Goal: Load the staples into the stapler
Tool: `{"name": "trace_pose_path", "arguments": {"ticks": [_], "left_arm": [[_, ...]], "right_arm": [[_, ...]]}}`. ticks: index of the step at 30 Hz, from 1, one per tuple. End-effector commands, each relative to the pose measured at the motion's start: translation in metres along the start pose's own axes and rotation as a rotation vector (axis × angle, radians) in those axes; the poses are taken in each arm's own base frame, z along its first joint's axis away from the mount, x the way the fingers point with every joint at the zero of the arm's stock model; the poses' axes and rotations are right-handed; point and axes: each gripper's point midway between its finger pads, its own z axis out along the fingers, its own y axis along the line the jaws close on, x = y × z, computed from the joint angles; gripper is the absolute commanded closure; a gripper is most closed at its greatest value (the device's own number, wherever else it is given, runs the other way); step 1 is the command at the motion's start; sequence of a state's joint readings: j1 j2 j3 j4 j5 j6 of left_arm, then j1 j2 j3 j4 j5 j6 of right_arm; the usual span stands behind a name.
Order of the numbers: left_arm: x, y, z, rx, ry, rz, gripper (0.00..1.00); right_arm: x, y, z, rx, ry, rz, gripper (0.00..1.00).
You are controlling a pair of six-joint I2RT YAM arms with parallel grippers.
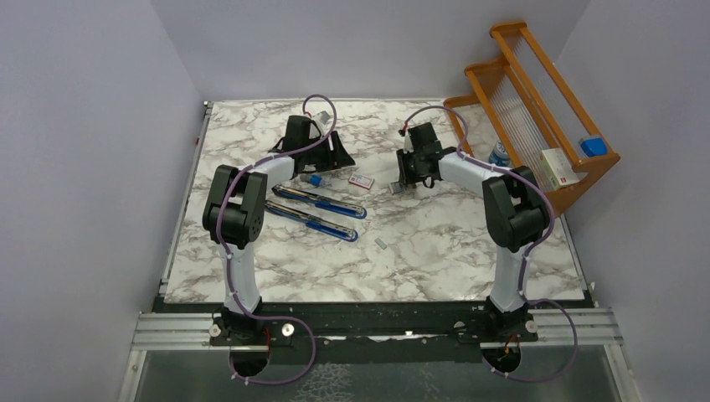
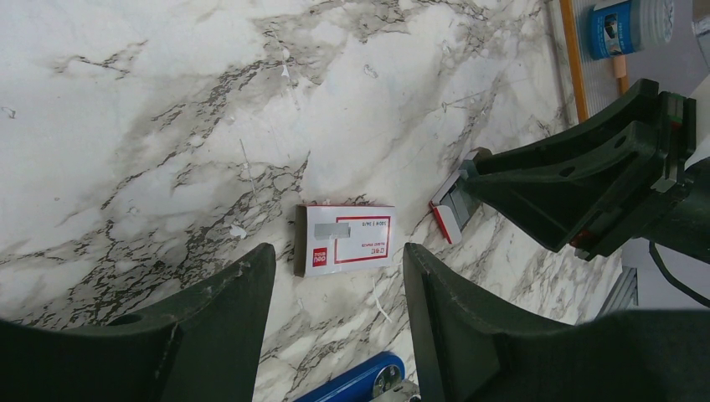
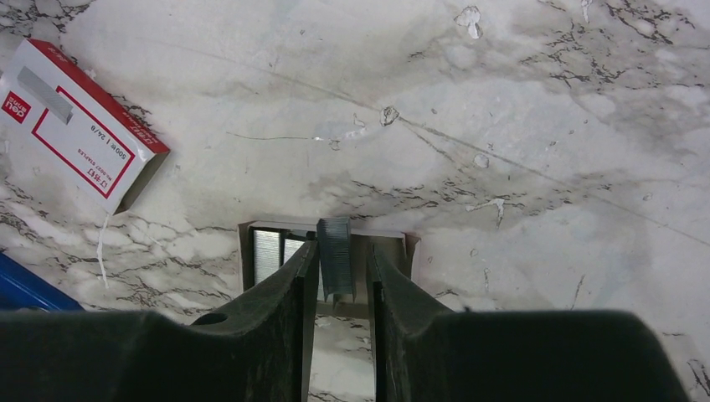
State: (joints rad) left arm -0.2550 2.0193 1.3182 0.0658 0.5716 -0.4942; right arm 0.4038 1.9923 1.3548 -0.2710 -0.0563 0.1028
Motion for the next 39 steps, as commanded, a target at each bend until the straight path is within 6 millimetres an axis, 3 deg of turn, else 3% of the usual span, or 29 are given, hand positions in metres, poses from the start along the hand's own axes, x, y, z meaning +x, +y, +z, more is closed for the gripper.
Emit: {"name": "trace_pose_path", "arguments": {"ticks": [1,12,23,28,30,32,35,39], "left_arm": [[-0.019,-0.016,-0.007,0.042,-0.037,0.026,0.40],[-0.020,-0.016,-0.007,0.043,-0.039,0.026,0.40],[-0.030,-0.025,-0.017,0.047,-0.067,0.080,0.40],[-0.053,-0.065,-0.054,0.129,-0.214,0.193,0.38],[-0.055,-0.088,-0.075,0.193,-0.265,0.241,0.37],[-0.060,-0.127,-0.108,0.294,-0.308,0.327,0.37],[-0.043,-0.178,-0.141,0.475,-0.287,0.446,0.34],[-0.007,-0.212,-0.164,0.592,-0.233,0.510,0.34]], "right_arm": [[-0.002,-0.001,0.003,-0.008,0.007,-0.005,0.72],[-0.014,0.003,-0.009,-0.021,-0.029,-0.004,0.81],[-0.036,0.025,-0.060,-0.126,-0.136,0.016,0.82],[-0.047,0.049,-0.099,-0.250,-0.249,0.092,0.83],[-0.053,0.063,-0.120,-0.330,-0.317,0.103,0.83],[-0.063,0.077,-0.144,-0.414,-0.384,0.115,0.83],[-0.075,0.098,-0.182,-0.545,-0.464,0.125,0.83],[-0.086,0.118,-0.228,-0.694,-0.563,0.160,0.84]]}}
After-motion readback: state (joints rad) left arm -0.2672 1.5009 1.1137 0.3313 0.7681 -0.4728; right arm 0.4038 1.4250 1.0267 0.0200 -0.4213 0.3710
